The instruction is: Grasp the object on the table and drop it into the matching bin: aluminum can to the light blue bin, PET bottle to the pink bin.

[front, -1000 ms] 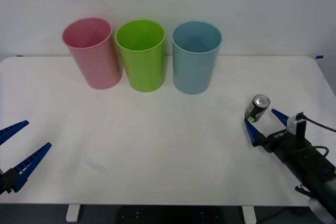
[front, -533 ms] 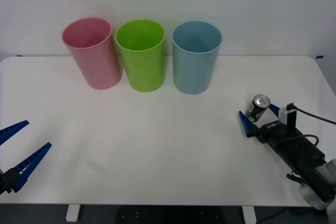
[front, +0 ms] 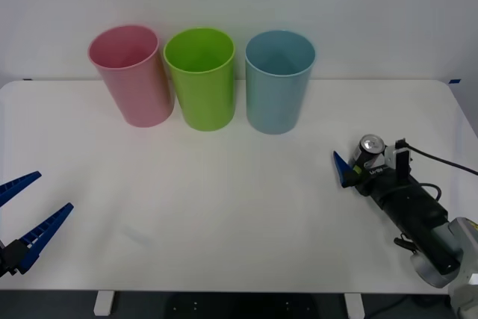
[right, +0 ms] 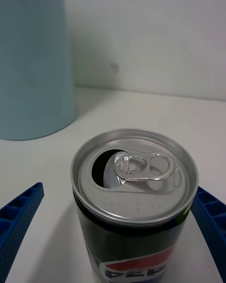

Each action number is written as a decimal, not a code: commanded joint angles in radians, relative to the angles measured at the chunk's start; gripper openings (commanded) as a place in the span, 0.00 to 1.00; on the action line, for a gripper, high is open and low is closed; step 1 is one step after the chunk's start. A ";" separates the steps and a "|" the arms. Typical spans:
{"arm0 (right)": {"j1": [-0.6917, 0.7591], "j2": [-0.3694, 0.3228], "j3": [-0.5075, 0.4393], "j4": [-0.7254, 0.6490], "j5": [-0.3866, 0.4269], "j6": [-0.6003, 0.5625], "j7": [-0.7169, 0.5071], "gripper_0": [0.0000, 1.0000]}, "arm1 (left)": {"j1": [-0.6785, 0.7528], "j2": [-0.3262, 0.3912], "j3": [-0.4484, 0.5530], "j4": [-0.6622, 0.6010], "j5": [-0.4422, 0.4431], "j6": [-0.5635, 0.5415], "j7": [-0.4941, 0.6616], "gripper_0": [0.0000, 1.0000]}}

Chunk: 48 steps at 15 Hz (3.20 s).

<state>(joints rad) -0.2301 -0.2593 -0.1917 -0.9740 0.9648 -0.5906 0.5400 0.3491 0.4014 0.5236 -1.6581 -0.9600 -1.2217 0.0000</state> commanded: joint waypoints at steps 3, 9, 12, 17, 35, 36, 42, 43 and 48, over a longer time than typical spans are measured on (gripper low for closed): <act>0.002 0.000 -0.002 0.000 0.000 -0.002 0.012 0.09 | 0.000 0.000 0.000 0.000 0.000 0.000 0.000 1.00; 0.003 0.000 -0.002 -0.002 -0.001 -0.008 0.018 0.00 | 0.000 0.000 0.000 0.000 0.000 0.000 0.000 1.00; 0.006 0.000 -0.005 0.000 -0.003 -0.021 0.020 0.00 | 0.000 0.000 0.000 0.000 0.000 0.000 0.000 1.00; 0.006 0.000 -0.020 -0.008 -0.001 -0.072 0.011 0.00 | 0.000 0.000 0.000 0.000 0.000 0.000 0.000 1.00; 0.028 -0.021 -0.017 -0.494 0.187 -0.104 -0.565 0.00 | 0.000 0.000 0.000 0.000 0.000 0.000 0.000 1.00; 0.028 -0.029 -0.014 -0.520 0.195 -0.103 -0.603 0.00 | 0.000 0.000 0.000 0.000 0.000 0.000 0.000 1.00; -0.040 -0.106 0.014 -0.597 0.230 -0.106 -0.793 0.00 | 0.000 0.000 0.000 0.000 0.000 0.000 0.000 1.00; -0.061 -0.107 0.014 -0.597 0.256 -0.104 -0.819 0.00 | 0.000 0.000 0.000 0.000 0.000 0.000 0.000 1.00; -0.186 -0.112 0.014 -0.540 0.377 -0.110 -0.865 0.00 | 0.000 0.000 0.000 0.000 0.000 0.000 0.000 1.00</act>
<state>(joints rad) -0.3923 -0.3701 -0.1790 -1.5311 1.3263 -0.6978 -0.3260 0.3491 0.4014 0.5236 -1.6580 -0.9599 -1.2217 0.0000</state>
